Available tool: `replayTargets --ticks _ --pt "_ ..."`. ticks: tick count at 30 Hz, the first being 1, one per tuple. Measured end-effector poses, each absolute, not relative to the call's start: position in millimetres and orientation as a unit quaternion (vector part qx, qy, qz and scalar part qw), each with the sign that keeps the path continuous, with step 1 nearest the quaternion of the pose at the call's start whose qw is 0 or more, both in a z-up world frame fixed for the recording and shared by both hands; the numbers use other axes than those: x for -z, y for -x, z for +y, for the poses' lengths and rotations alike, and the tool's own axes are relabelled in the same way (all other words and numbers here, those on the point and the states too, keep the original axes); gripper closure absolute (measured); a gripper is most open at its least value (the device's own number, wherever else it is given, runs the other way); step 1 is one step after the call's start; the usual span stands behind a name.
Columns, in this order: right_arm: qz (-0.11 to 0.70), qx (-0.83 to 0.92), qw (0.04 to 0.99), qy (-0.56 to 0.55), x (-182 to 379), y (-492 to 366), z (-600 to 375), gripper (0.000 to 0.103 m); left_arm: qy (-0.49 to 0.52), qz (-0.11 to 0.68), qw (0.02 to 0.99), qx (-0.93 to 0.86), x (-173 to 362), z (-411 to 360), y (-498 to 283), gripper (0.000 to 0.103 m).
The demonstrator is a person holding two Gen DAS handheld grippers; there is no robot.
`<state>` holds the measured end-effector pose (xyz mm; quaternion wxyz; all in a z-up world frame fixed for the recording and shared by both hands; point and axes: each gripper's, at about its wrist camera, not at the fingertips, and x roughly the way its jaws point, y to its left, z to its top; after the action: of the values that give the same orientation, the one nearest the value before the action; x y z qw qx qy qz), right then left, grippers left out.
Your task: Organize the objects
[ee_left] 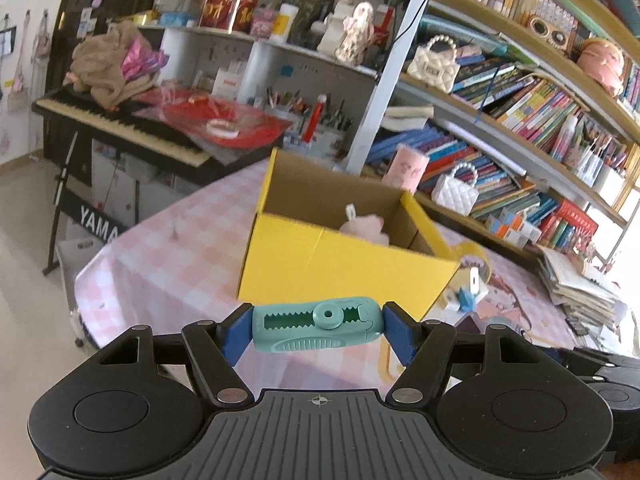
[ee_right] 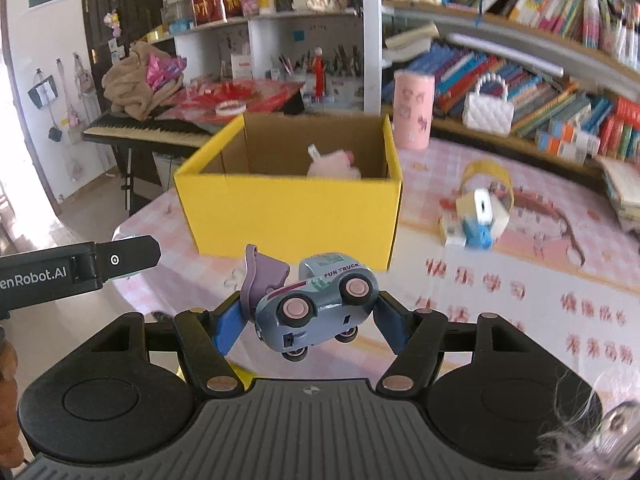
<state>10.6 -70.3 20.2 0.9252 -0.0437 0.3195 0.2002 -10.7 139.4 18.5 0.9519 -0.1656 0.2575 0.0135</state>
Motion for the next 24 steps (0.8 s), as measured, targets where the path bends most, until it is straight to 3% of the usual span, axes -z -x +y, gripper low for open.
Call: replayTargets --ticks 13,24 --pt "0.251 -0.214 0.942 0.063 -57 -81 -58 0.036 0.168 0.199 0.965 -0.018 -58 140 -55 0.034" --pt "0.269 -0.254 0.922 0.110 -34 -173 -38 0.036 0.162 0.221 0.961 -0.049 -47 125 -138 0.034"
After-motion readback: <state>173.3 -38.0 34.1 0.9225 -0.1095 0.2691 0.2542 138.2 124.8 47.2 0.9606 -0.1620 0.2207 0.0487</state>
